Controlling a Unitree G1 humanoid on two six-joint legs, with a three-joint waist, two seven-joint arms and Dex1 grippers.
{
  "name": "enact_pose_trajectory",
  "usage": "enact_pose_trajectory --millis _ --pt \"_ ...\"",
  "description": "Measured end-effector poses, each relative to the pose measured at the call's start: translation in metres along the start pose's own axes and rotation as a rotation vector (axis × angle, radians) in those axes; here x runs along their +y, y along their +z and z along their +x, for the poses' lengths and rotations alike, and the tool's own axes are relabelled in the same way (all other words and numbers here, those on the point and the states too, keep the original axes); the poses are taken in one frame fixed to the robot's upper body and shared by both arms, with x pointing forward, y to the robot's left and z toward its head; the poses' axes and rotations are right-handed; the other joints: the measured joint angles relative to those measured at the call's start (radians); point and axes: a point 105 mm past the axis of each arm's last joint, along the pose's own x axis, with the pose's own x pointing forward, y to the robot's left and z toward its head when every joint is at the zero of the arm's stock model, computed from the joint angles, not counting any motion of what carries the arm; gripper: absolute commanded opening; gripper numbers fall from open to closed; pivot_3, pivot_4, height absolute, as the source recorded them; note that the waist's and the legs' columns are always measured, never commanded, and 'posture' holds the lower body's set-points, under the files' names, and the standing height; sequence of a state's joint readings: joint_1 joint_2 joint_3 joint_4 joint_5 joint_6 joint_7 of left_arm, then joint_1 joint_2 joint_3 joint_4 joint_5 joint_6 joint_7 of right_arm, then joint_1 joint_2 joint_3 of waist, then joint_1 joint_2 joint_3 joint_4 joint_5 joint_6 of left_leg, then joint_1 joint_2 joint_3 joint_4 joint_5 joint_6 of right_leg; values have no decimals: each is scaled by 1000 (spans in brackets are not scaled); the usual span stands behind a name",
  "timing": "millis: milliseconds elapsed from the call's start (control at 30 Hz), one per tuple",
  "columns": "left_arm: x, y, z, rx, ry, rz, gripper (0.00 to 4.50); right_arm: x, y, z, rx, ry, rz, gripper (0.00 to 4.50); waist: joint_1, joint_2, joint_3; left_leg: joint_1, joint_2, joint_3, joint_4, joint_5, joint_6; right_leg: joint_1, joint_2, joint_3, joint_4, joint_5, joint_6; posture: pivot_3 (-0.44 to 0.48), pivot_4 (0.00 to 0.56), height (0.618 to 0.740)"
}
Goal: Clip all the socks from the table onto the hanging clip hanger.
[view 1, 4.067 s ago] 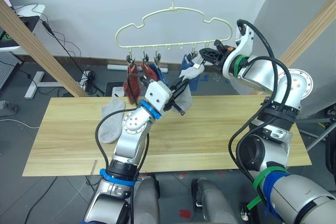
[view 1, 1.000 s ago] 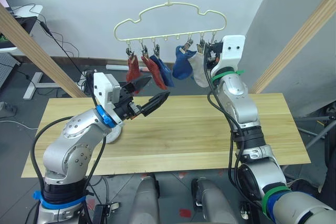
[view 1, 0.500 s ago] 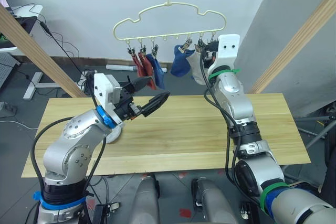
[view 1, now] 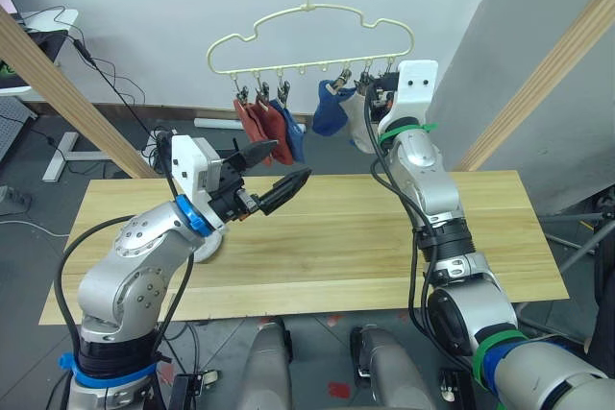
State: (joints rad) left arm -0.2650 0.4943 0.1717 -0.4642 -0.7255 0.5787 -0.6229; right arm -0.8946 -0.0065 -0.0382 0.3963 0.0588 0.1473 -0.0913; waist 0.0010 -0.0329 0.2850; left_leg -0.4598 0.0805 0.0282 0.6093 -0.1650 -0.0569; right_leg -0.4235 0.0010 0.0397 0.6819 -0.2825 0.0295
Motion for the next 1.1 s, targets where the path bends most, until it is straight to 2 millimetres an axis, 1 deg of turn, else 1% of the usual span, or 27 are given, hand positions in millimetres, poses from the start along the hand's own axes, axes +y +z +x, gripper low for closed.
enact_pose_trajectory --millis 233,333,433,533,567,767,833,900,933,967,1033,1100 --pt "1 -3 -2 9 6 -4 4500 2 1 0 -6 6 6 2496 0 0 0 0 0 0 0 0 0 0 0 0 0 0 0 119 287 740" --pt "1 -3 -2 9 6 -4 4500 2 1 1 -6 5 7 1920 0 0 0 0 0 0 0 0 0 0 0 0 0 0 0 119 286 740" --pt "1 -3 -2 8 7 -3 4500 2 3 2 -8 3 9 872 0 0 0 0 0 0 0 0 0 0 0 0 0 0 0 119 286 740" --pt "0 -3 -2 9 7 -3 4500 2 5 3 -15 4 11 94 1 0 0 0 0 0 0 0 0 0 0 0 0 0 0 121 285 740" --pt "0 -3 -2 9 7 -3 4500 2 5 3 -14 4 13 19 1 0 0 0 0 0 0 0 0 0 0 0 0 0 0 121 285 740" --pt "-1 -5 -1 14 5 -8 4500 1 4 3 -13 7 15 19 1 0 0 0 0 0 0 0 0 0 0 0 0 0 0 110 290 740" --pt "2 -6 -2 19 27 -6 4500 0 4 4 -3 22 8 19 1 0 0 0 0 0 0 0 0 0 0 0 0 0 0 102 292 740" --pt "10 -13 -5 46 88 -3 4500 -6 5 3 10 47 -4 19 2 0 0 0 0 0 0 0 0 0 0 0 0 0 0 102 292 740" --pt "19 -21 -10 78 139 1 4500 -8 7 3 20 71 -9 19 2 0 0 1 0 1 0 0 0 0 0 0 0 0 0 80 298 740" --pt "30 -31 -16 123 194 11 4500 -11 9 2 34 99 -16 19 2 0 0 1 0 1 0 0 0 0 0 1 0 0 0 80 298 740" --pt "59 -58 -37 249 339 32 4500 -20 13 0 62 156 -42 19 1 2 1 2 0 1 -1 0 0 0 0 0 0 0 0 56 304 740" --pt "87 -85 -60 374 470 48 4500 -31 18 -5 103 222 -72 19 0 3 2 2 0 1 -1 0 0 0 0 0 0 0 0 56 304 740"
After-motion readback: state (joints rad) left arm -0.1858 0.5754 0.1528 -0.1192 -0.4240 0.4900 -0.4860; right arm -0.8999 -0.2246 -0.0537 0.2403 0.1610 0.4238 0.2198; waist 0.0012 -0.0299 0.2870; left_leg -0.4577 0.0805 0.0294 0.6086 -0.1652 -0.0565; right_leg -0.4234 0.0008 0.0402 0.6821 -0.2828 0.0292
